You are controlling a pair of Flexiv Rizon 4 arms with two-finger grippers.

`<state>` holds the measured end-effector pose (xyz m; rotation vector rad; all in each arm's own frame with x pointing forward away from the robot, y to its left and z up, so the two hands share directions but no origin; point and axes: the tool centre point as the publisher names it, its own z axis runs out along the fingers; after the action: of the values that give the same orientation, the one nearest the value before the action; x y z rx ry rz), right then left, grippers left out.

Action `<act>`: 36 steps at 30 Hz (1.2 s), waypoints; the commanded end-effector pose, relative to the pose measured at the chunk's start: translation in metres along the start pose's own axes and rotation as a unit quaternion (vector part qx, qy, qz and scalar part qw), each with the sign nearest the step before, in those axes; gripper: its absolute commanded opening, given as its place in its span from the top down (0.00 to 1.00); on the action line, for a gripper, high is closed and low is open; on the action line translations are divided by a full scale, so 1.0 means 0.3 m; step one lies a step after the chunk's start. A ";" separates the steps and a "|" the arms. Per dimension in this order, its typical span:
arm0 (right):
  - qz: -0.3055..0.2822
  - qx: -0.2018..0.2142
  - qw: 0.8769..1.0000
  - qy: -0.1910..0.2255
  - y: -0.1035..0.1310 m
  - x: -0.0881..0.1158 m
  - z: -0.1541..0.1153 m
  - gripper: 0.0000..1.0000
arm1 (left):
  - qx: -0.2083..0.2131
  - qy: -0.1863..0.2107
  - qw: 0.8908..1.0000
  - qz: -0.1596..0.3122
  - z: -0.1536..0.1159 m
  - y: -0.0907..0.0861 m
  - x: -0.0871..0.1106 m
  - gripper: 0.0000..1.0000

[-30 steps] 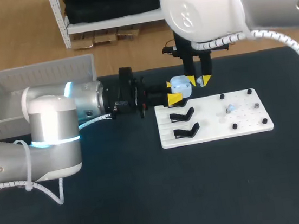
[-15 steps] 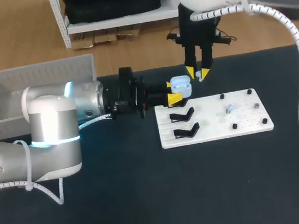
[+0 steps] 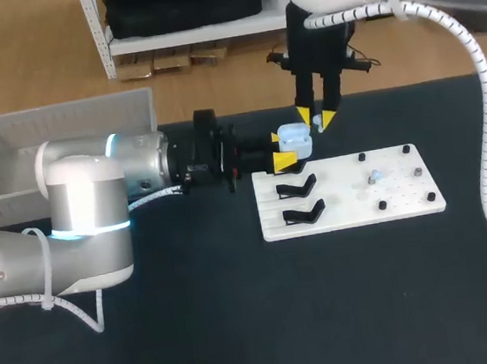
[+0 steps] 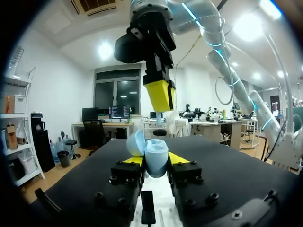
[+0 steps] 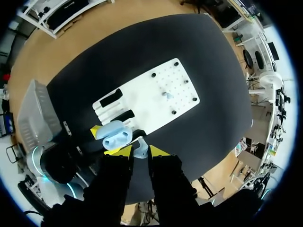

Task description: Pick up each earbud case from the left stands, insert the matching earbuds, close the lid, and place the case in the box.

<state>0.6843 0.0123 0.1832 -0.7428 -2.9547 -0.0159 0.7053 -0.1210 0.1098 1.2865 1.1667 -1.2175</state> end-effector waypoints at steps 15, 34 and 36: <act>-0.005 0.006 1.000 0.010 0.039 0.028 0.013 1.00 | -0.008 -0.015 1.000 -0.006 0.020 -0.016 0.023 1.00; 0.002 0.021 1.000 0.005 0.042 0.018 0.054 1.00 | -0.004 -0.016 1.000 -0.010 0.032 -0.022 0.027 1.00; 0.003 0.025 1.000 0.002 0.044 0.018 0.057 1.00 | -0.004 -0.016 1.000 -0.010 0.032 -0.022 0.027 1.00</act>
<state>0.6829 0.0226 0.1669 -0.7400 -2.9371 0.0394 0.6984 -0.1294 0.1025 1.2520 1.1656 -1.2452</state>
